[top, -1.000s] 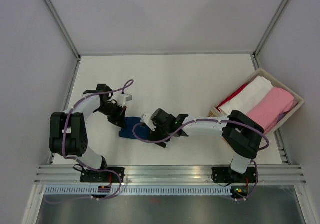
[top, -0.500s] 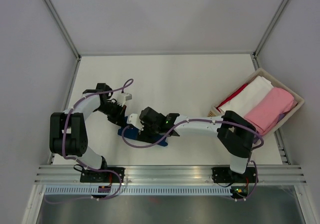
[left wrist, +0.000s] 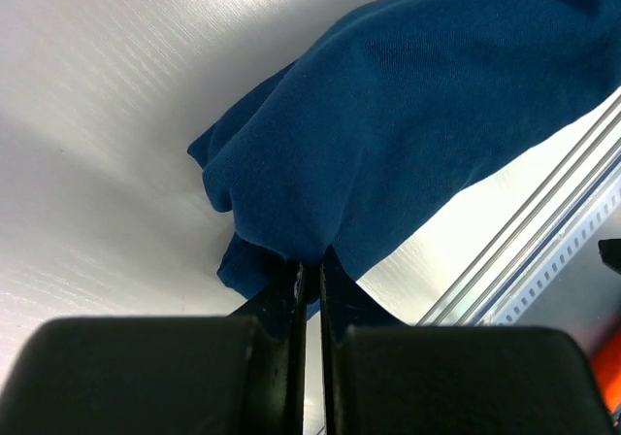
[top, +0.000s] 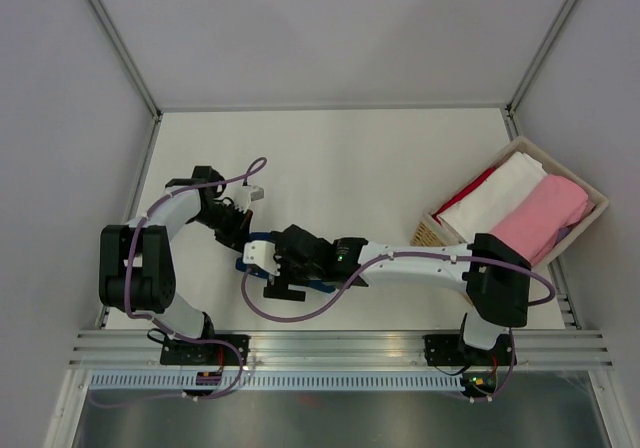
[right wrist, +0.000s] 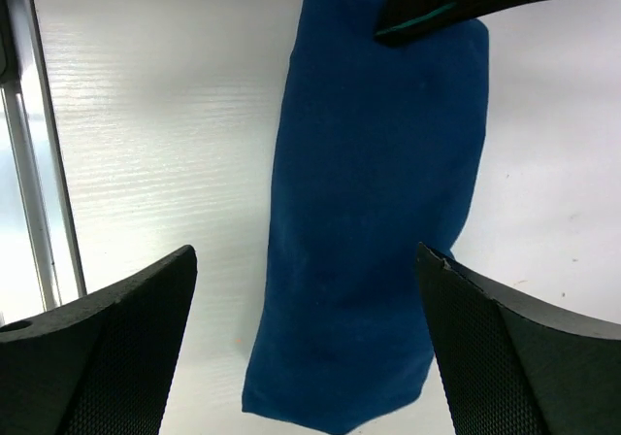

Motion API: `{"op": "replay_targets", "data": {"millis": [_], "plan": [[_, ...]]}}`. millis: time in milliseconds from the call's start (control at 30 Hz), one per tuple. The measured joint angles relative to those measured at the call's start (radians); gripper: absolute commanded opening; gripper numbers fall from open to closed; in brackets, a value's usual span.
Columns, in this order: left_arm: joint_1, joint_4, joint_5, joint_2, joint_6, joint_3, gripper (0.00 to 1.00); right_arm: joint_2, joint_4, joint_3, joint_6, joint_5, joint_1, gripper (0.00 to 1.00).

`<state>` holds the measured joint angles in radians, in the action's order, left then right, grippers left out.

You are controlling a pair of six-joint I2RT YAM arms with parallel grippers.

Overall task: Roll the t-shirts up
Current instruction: Place the rolled tshirt into the container

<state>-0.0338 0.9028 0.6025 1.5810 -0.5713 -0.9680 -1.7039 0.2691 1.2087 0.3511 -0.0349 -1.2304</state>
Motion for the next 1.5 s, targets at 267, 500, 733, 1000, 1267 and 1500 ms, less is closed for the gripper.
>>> {"op": "replay_targets", "data": {"millis": [267,500,733,1000,1267,1500], "plan": [[0.0,0.001,-0.002,0.0,0.002,-0.003,0.03,-0.114,-0.011,0.017,-0.016,0.009,0.025,0.98],[0.0,0.003,-0.008,0.008,0.002,-0.024,0.06,-0.19,-0.01,0.049,-0.014,0.043,0.106,0.98],[0.004,0.007,-0.014,0.031,0.002,-0.04,0.06,-0.218,-0.032,0.039,-0.037,0.141,0.172,0.98],[0.043,0.008,-0.01,0.053,0.003,-0.066,0.23,-0.259,-0.054,0.037,-0.06,0.214,0.193,0.94],[0.092,0.0,0.041,0.095,0.021,-0.112,0.36,-0.259,-0.061,0.033,-0.071,0.226,0.196,0.9],[0.09,-0.001,0.091,0.138,0.032,-0.134,0.38,-0.261,-0.062,0.033,-0.071,0.23,0.197,0.9]]}}
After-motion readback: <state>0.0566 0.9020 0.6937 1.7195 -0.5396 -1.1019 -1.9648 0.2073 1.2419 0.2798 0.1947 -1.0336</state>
